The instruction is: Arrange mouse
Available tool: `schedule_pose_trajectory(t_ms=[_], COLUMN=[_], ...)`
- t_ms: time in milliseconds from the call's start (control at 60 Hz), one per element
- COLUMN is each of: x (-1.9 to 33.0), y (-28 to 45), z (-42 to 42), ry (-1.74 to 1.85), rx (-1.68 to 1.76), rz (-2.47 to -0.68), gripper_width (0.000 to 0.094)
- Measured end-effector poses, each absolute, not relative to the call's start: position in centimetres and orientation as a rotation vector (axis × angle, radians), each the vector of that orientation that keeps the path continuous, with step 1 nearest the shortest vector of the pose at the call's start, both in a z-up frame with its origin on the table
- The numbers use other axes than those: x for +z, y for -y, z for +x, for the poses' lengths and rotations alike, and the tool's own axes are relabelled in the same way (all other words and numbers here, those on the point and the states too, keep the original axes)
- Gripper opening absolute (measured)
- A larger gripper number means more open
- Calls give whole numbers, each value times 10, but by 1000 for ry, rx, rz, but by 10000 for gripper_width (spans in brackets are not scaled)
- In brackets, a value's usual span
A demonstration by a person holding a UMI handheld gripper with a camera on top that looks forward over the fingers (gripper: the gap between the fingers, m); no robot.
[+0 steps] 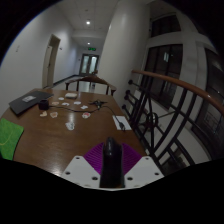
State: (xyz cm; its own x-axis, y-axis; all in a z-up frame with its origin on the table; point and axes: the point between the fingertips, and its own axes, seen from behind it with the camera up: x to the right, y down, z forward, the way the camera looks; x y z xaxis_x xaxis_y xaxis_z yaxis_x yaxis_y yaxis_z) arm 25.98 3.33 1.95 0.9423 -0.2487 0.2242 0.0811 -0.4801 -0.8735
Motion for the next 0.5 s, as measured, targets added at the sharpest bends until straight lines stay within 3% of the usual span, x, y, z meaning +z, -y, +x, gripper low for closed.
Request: schedule_pose_trajectory(t_ms=[83,183,400,450,500], x=[22,38,197,227,235], y=[-35,-24,-16,-18,-18], z=[259,257,115,56,7], ry=[-157,-261,-73,-29,2], rx=[-326,-246,-201,-146,-97], rz=[-2018,-2015,-1733,-1691,-1675], gripper_width=[175,167,167,166,166])
